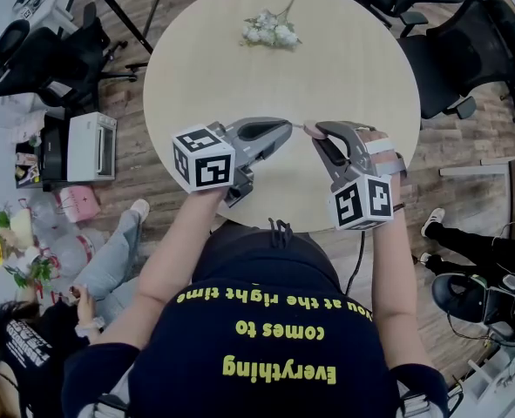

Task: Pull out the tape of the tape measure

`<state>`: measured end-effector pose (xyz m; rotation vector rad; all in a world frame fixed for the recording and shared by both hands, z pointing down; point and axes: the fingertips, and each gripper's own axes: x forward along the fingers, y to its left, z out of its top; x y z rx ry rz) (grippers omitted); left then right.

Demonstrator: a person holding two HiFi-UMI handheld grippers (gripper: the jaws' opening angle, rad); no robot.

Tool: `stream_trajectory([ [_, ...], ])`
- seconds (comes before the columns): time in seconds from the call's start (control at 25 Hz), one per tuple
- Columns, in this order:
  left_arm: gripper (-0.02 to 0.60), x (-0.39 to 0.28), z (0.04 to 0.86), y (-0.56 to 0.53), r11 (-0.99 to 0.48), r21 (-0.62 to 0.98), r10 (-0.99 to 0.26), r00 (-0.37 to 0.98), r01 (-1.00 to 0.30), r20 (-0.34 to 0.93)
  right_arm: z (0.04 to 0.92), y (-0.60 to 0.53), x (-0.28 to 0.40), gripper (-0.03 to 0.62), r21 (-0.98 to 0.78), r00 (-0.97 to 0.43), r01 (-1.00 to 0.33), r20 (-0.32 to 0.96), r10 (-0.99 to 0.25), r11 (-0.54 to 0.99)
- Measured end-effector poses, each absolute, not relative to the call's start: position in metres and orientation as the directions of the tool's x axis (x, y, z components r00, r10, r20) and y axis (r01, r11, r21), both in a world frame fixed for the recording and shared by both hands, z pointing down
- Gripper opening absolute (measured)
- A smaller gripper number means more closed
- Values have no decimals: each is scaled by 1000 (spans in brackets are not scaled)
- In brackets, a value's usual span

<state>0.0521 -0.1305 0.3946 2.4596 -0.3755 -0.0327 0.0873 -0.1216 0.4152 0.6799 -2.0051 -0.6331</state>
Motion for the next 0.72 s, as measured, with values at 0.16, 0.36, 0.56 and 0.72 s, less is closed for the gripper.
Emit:
stream_trajectory([
  [0.16, 8, 52, 393, -129, -754, 607, -267, 961, -252, 68, 413, -121, 81, 83, 663, -449, -210, 587, -673, 719],
  [0.36, 8, 54, 391, -129, -755, 608, -260, 963, -248, 69, 410, -122, 78, 83, 662, -457, -209, 584, -671, 720],
  [0.56, 8, 55, 394, -128, -755, 608, -255, 964, -245, 72, 412, -121, 75, 83, 662, -460, -201, 587, -666, 722],
  [0.72, 8, 57, 394, -127, -755, 608, -253, 964, -246, 75, 410, -121, 73, 83, 663, -468, -198, 583, -664, 722],
])
